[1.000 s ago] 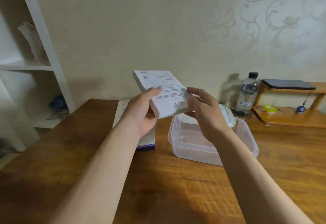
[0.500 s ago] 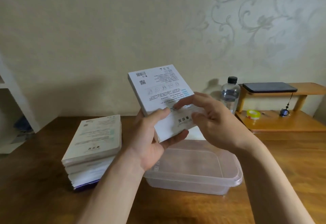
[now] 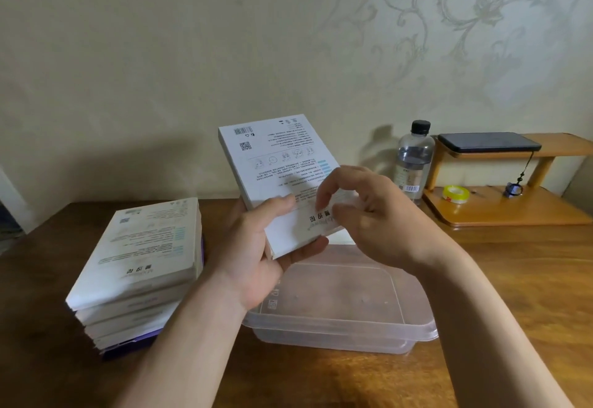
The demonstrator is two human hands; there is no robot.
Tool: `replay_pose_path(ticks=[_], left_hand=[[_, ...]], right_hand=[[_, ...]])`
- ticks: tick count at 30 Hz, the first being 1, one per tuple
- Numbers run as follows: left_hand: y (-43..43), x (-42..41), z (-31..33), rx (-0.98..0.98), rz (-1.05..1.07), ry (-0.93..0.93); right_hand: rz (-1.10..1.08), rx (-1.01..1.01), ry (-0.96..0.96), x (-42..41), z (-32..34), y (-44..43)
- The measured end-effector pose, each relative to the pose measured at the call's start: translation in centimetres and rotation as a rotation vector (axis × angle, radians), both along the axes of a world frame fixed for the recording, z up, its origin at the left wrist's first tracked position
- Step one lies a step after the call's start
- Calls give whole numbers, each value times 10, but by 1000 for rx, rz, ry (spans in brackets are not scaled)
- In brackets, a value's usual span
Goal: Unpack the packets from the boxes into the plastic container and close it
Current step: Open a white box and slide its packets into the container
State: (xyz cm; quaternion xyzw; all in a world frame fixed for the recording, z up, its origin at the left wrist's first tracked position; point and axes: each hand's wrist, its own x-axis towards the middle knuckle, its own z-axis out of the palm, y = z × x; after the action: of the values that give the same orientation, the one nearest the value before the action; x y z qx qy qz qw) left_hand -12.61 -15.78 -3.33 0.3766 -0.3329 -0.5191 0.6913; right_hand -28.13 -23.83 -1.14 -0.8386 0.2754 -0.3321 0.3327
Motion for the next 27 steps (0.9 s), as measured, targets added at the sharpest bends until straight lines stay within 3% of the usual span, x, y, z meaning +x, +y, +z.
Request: replay_pose_path(ticks=[22,27], left_hand=[[1,2,2,7,-6,35],[1,1,2,-2,-3,36]], right_hand=[[40,47,-26,1,-2,-3],[68,145,-127,2,-4,-4]])
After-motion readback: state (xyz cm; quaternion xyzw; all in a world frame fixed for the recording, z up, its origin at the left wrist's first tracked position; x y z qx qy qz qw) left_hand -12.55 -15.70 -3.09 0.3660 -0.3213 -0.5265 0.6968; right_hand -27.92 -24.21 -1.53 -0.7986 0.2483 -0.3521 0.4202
